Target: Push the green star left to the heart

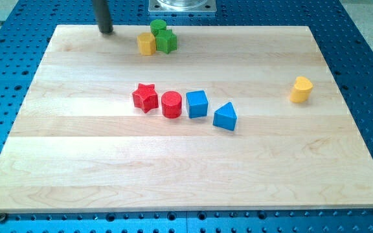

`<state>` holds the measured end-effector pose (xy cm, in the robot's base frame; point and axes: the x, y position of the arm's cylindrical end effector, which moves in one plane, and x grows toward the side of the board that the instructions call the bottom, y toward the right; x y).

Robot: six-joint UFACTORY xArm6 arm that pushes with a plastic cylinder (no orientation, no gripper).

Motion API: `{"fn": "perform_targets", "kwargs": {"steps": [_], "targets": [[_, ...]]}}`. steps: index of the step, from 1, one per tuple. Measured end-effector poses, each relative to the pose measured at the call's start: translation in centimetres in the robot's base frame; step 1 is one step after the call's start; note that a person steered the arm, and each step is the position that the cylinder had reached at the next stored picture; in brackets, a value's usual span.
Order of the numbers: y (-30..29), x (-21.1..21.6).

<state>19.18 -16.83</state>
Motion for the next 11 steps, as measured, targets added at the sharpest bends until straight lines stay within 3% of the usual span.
{"fn": "perform_targets", "kwargs": {"steps": [1,2,3,4,5,6,7,8,9,10,11], "targets": [[4.4,0.2],[12.9,3.3],[16.7,11.6],[16.0,10.0],[13.1,11.7],[17.3,15.4],[29.3,17.1],[26.3,15.7],[19.3,15.7],[19.8,20.5],[30.3,20.6]]}}
